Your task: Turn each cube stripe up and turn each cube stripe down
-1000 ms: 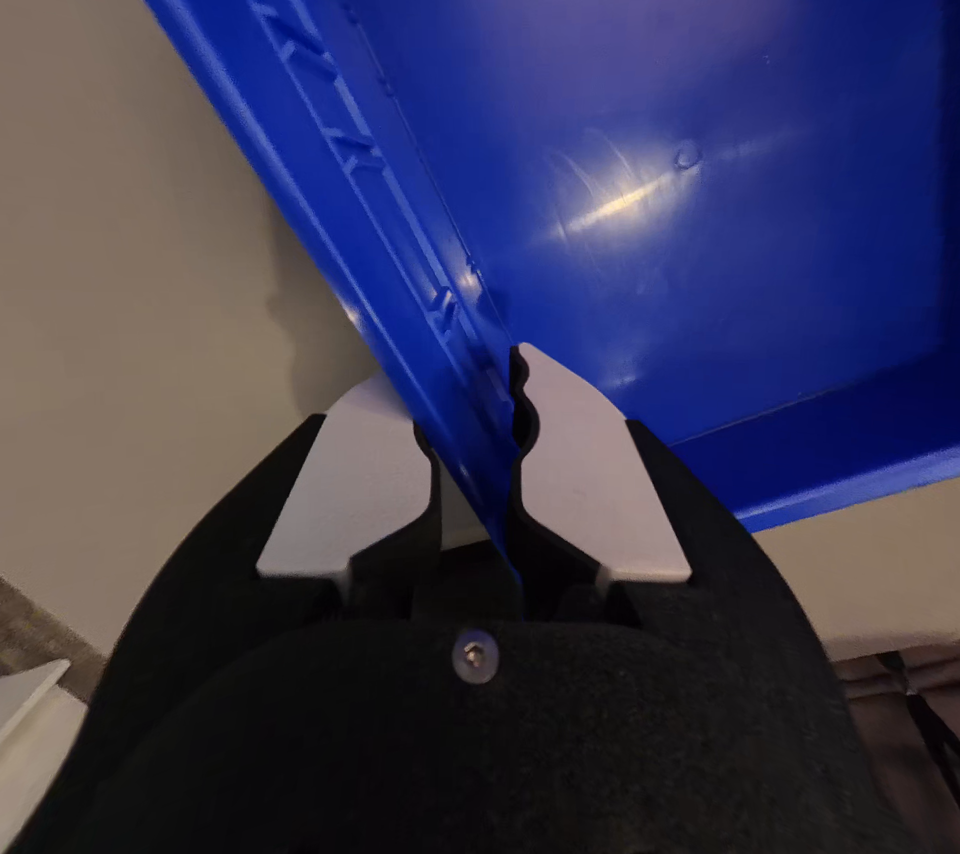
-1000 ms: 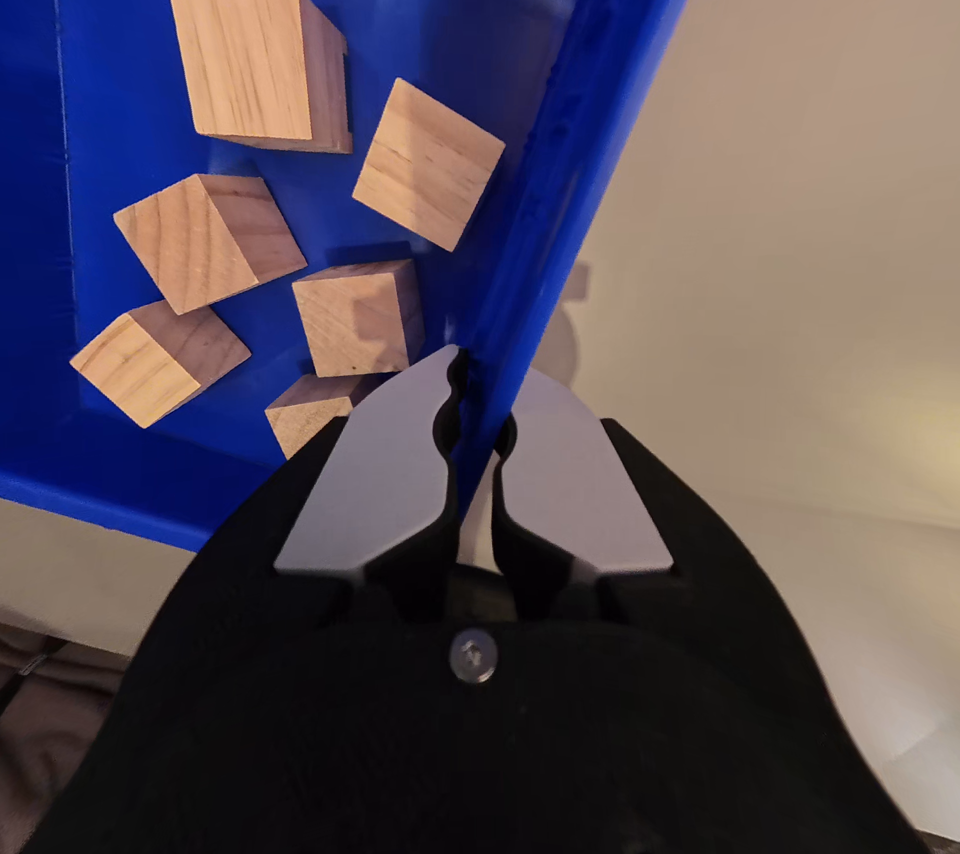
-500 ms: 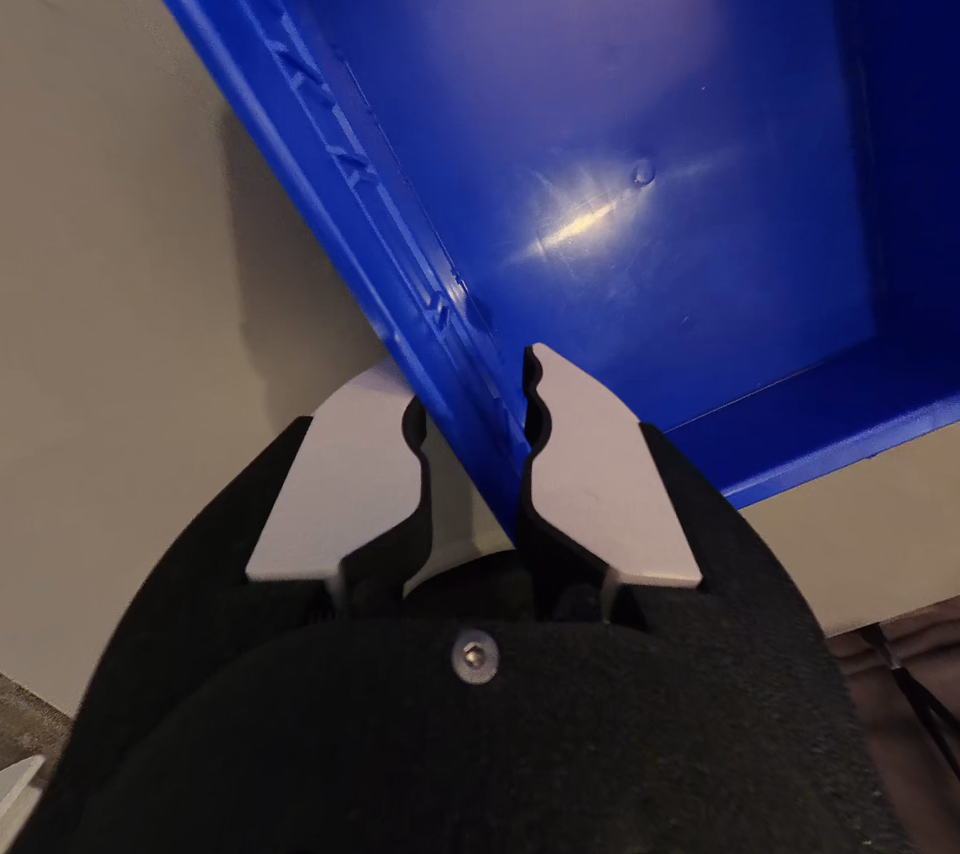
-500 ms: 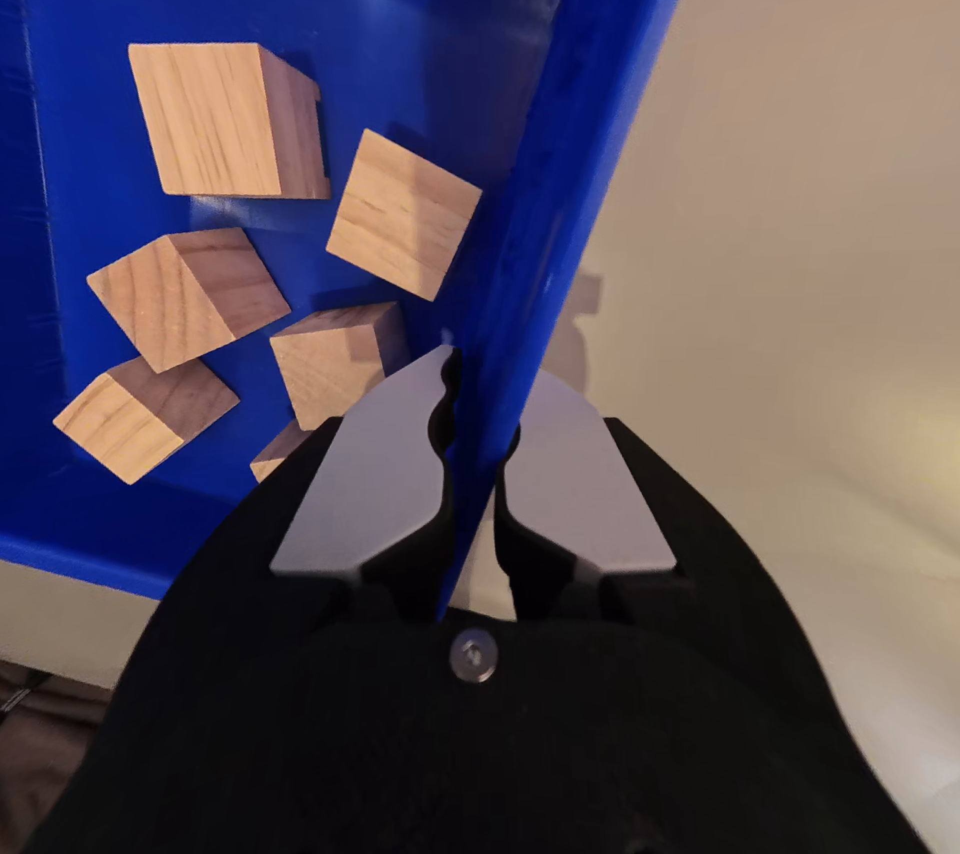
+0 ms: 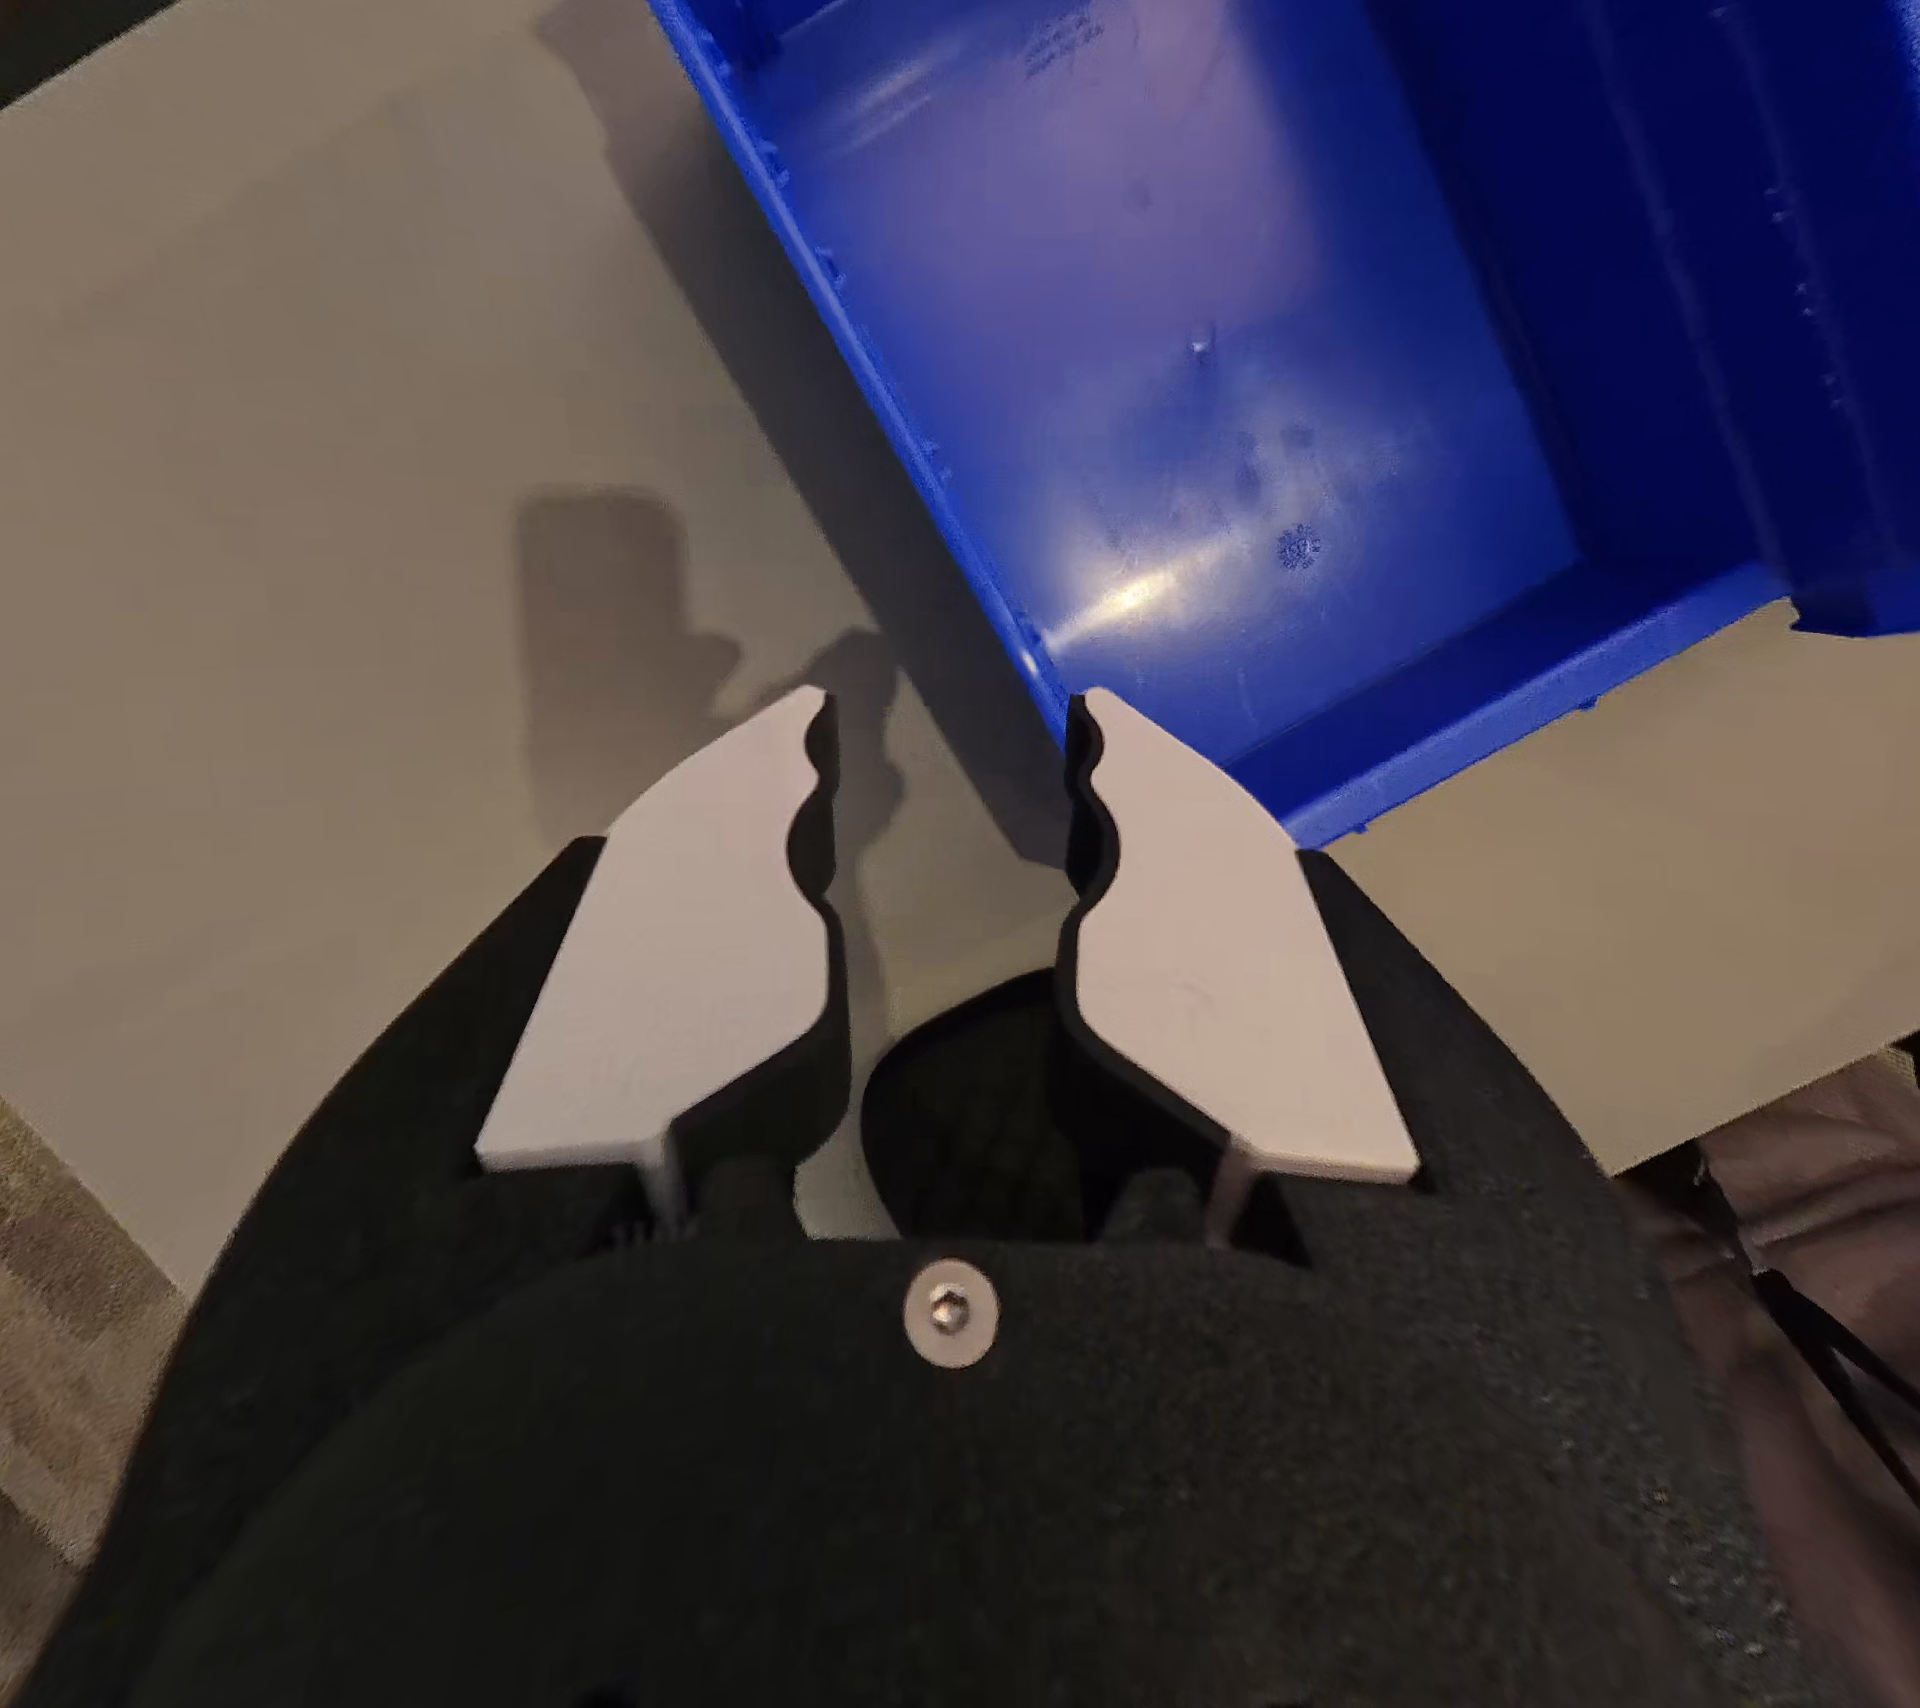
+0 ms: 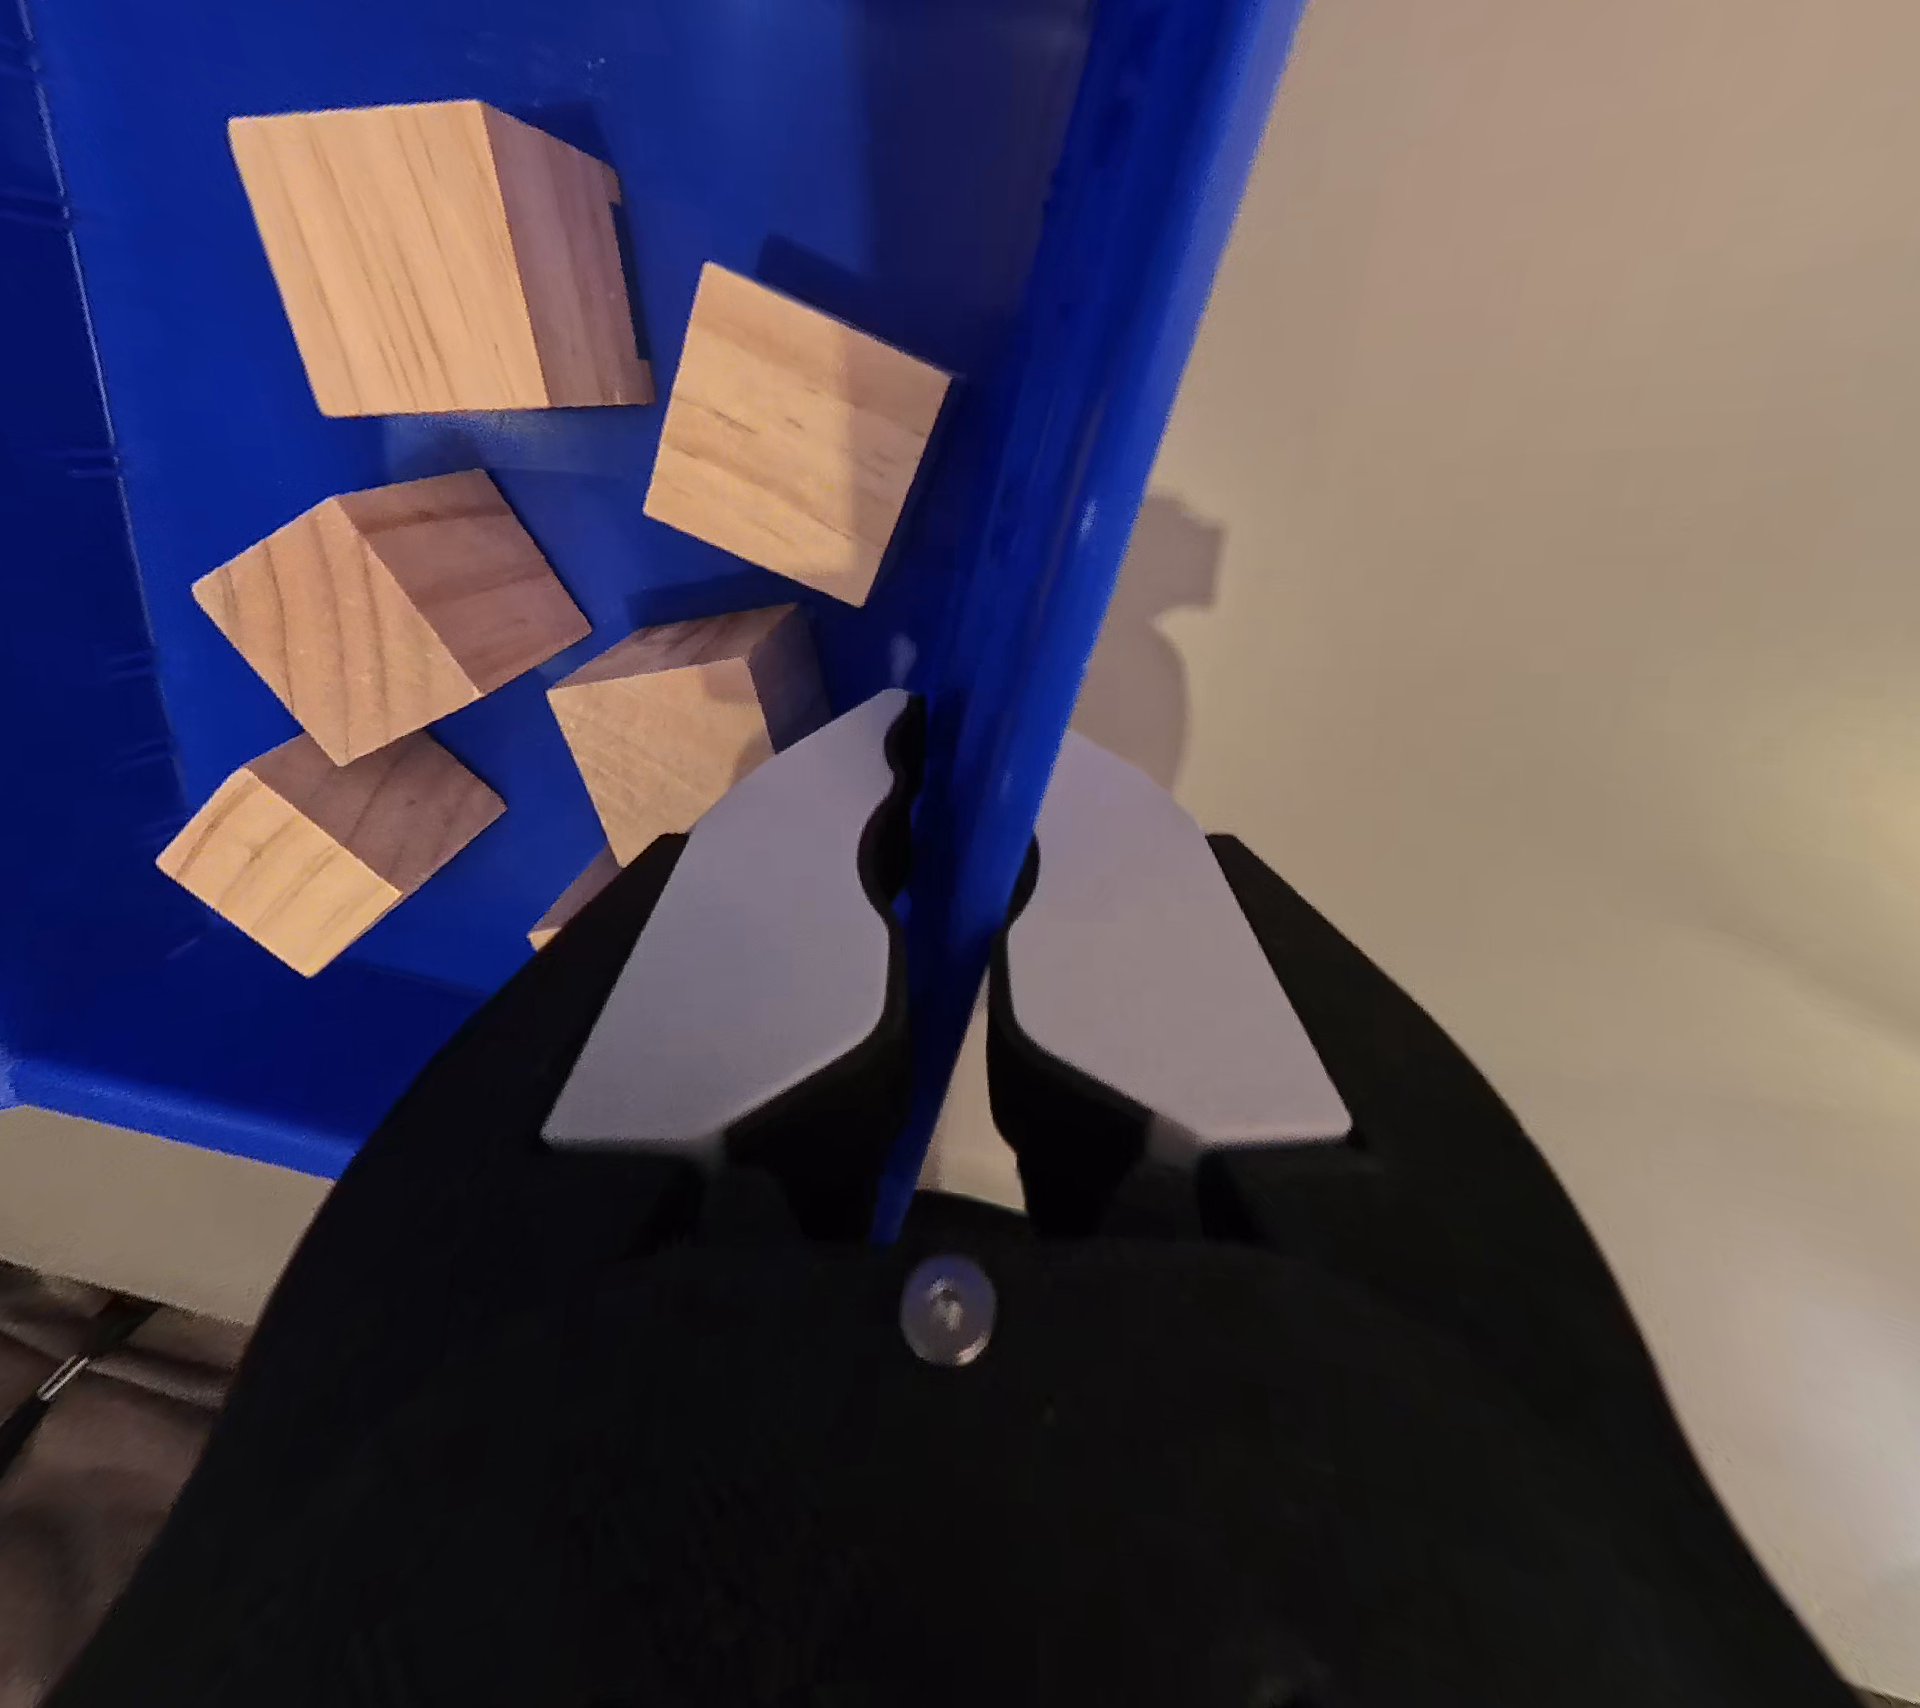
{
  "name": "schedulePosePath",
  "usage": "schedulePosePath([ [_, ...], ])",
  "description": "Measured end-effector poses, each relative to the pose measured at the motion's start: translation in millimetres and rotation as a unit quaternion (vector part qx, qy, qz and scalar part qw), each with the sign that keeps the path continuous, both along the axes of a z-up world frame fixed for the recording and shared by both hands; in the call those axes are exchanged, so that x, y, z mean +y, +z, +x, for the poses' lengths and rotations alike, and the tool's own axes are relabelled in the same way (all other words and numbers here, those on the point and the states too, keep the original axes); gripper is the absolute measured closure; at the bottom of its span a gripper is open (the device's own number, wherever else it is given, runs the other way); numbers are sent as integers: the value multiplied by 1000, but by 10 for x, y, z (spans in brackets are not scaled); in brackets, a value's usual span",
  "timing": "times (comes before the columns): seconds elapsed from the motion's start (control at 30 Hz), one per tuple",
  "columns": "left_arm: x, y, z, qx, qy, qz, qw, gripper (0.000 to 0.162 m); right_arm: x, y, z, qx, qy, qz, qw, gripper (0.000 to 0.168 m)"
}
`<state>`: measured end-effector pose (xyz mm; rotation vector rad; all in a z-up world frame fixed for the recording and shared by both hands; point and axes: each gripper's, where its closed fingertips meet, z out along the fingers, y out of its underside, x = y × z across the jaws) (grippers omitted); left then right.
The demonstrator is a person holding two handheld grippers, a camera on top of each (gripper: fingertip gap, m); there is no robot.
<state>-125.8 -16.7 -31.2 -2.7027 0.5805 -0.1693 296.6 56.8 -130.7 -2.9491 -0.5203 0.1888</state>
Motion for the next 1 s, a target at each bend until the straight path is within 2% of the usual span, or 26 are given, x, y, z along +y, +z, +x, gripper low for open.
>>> schedulePosePath([
  [0.13, -9, 186, -213, -32, 18, 29, 999, 124, -21, -3, -3, 1, -6, -25, 1000, 158],
  [0.2, -6, 271, -393, -53, 44, 43, 997, 127, -21, -3, -3, 6, -23, -35, 999, 159],
  [0.4, -1, 533, -1025, -103, 129, 112, 980, 131, -34, 2, 50, 34, -3, -47, 998, 159],
  [0.63, -88, 840, -1363, -159, 153, 188, 957, 134, -144, 92, 406, 45, -32, -65, 996, 161],
  [0.83, -184, 900, -1376, -186, 146, 191, 952, 134, -221, 420, 654, 3, -36, -55, 998, 160],
  [1.0, -236, 1044, -1387, -194, 145, 221, 945, 134, -232, 897, 582, 0, -27, -53, 998, 160],
])
